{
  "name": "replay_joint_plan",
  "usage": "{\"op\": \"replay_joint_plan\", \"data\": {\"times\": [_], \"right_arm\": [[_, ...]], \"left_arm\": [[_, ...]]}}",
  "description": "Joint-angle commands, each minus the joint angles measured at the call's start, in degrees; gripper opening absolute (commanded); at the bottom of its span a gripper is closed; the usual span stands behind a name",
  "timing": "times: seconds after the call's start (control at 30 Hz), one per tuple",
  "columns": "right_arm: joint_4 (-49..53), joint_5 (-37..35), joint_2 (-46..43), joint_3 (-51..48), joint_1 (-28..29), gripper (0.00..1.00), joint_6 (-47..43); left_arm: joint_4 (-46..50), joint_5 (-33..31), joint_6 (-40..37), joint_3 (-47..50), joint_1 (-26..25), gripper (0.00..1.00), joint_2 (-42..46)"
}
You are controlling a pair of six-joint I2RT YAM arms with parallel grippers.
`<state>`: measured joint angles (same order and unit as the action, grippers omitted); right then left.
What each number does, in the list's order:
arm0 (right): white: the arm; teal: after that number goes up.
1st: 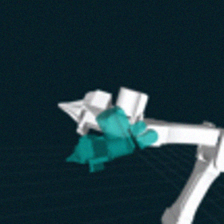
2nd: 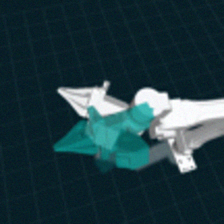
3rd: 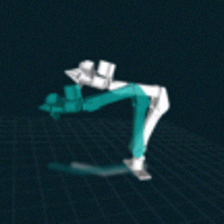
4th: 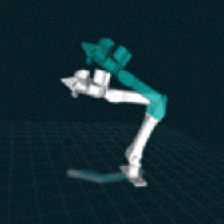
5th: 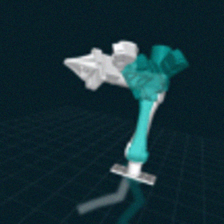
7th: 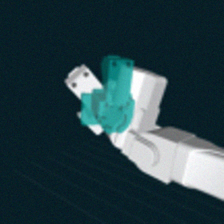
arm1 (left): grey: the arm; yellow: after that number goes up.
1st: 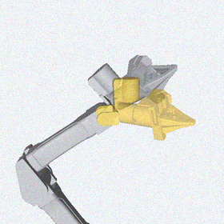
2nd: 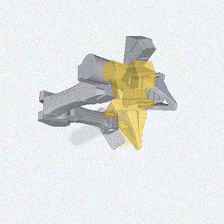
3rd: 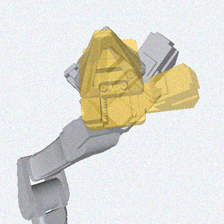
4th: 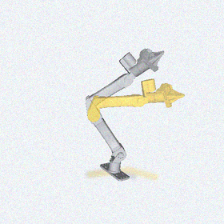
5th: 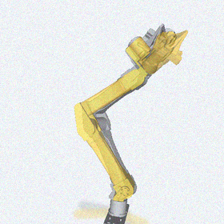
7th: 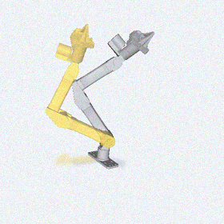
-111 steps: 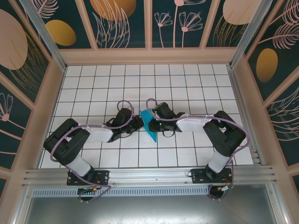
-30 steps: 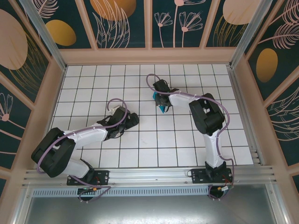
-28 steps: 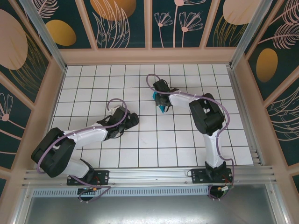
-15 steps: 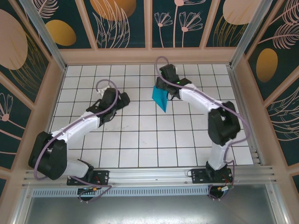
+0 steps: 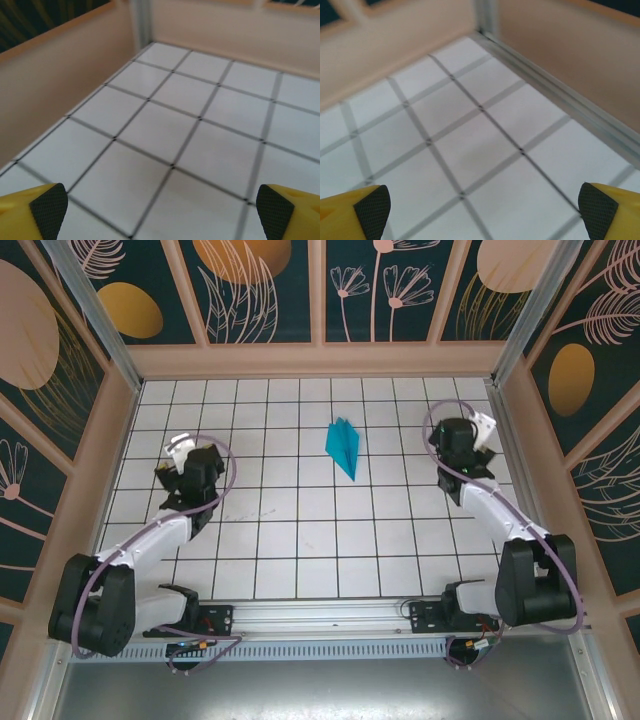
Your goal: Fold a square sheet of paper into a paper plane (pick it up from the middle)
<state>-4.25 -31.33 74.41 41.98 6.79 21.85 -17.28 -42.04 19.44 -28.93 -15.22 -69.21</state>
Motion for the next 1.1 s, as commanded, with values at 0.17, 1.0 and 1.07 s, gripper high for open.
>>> {"op": "replay_joint_plan", "data": {"times": [0.17,1.0,1.07], "right_arm": [[-29.89,-0.62,-0.65,-16.86,-4.47,0.99,-11.37],[-69.96,26.72,13.89,-30.14,-6.4,0.99,-21.85],[-69.44,26.94,13.9,-29.76,-6.68,0.99,-21.61]], "left_arm": [[-24.99,4.58,-10.02,11.06,7.78,0.98,1.96],[-59.12,29.56,-16.34,16.99,12.26,0.99,-18.08],[-58.35,28.39,-15.72,16.55,12.34,0.99,-18.12]]}}
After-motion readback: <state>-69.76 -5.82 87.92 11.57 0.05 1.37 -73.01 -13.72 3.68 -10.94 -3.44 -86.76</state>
